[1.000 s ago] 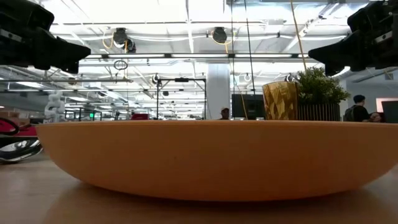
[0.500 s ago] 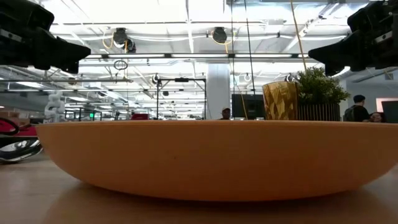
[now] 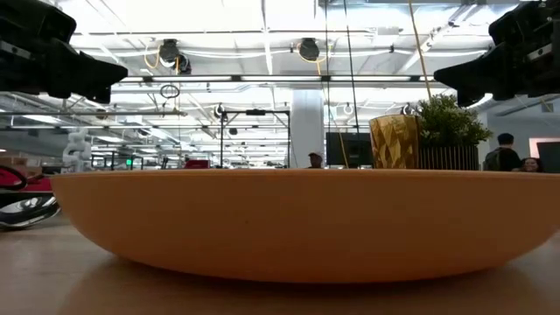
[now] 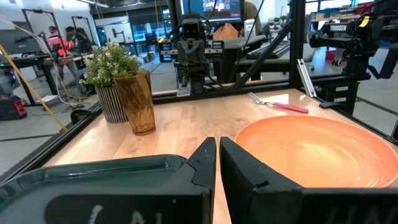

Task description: Pick and place plate/cup/fork/spoon on tray

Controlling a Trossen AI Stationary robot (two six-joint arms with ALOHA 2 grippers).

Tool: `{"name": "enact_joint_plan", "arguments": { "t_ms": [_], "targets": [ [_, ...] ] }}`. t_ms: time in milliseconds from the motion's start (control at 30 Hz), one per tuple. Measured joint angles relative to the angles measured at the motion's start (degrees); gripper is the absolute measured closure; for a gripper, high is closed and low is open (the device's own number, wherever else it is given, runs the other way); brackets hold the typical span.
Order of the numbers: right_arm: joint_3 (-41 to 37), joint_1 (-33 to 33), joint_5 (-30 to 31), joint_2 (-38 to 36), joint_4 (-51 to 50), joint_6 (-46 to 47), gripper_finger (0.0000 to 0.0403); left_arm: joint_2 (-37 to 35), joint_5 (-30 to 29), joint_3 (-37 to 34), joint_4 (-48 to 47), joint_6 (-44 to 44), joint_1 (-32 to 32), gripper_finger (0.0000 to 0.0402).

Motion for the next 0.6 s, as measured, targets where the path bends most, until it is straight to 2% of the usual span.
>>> {"name": "enact_joint_plan", "arguments": {
  "t_ms": [400,600],
  "targets": [
    [0.0,0.02,0.0,0.0,0.0,-0.01,0.0403,-0.01,0.0,0.0,0.0,0.31,0.0,0.0376],
    [0.02,0.0,0.0,-0.02,0.0,0.0,0.0403,-0.01,-0.02,-0.02,0.2,6.47,0.0,0.0376]
  ]
}}
